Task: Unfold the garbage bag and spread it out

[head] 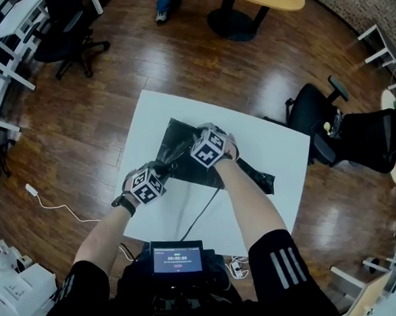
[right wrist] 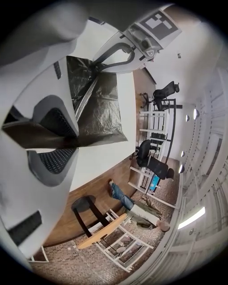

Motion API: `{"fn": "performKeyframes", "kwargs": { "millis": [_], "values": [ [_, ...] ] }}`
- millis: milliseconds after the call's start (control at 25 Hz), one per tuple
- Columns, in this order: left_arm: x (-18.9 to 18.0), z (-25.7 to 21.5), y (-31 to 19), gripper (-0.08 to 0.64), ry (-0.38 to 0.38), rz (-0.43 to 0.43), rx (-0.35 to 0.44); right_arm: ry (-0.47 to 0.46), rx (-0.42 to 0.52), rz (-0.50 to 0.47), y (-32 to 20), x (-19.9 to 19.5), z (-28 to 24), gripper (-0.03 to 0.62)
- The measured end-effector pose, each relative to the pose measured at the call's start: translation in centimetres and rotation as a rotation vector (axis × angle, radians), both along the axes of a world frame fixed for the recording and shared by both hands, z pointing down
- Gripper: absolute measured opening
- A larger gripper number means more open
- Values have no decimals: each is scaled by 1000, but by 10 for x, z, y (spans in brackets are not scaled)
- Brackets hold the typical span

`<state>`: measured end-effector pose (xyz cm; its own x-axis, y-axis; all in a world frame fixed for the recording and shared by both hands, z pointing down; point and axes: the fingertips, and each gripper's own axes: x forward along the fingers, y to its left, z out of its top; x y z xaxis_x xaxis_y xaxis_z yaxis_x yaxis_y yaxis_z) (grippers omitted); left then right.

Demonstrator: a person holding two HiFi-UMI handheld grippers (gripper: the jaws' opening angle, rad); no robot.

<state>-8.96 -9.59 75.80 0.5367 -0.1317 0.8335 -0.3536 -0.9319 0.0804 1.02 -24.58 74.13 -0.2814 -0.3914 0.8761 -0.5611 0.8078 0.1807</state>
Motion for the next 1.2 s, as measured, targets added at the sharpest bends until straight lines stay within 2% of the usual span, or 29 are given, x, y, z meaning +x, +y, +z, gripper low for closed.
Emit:
{"fn": "performKeyframes", "kwargs": {
  "millis": [160, 320, 440, 640, 760, 880, 1040, 1200],
  "values": [
    [1, 0, -1, 83, 0, -1, -4, 13, -12, -7, -3, 1, 8, 114],
    [-1, -1, 0, 84, -2, 0, -3, 11, -22, 14, -5, 5, 12, 149],
    [-1, 0, -1, 84, -4, 1, -4, -50, 29, 37, -10, 6, -4, 178],
    [-3, 2, -1, 84, -12, -3, -6, -195, 81, 57, -2, 10, -49, 179],
    [-3, 2, -1, 84, -11, -4, -14, -244, 78, 62, 13, 18, -68, 179],
    [-1, 2, -2, 84, -6, -11, -20, -317, 41, 107, 24, 29, -78, 183],
    [3, 1, -2, 84, -3, -9, -20, -348, 20, 127, 29, 41, -81, 198],
    [6, 2, -2, 84, -2, -10, -20, -320, -12, 139, 11, 46, -64, 198]
  ]
}}
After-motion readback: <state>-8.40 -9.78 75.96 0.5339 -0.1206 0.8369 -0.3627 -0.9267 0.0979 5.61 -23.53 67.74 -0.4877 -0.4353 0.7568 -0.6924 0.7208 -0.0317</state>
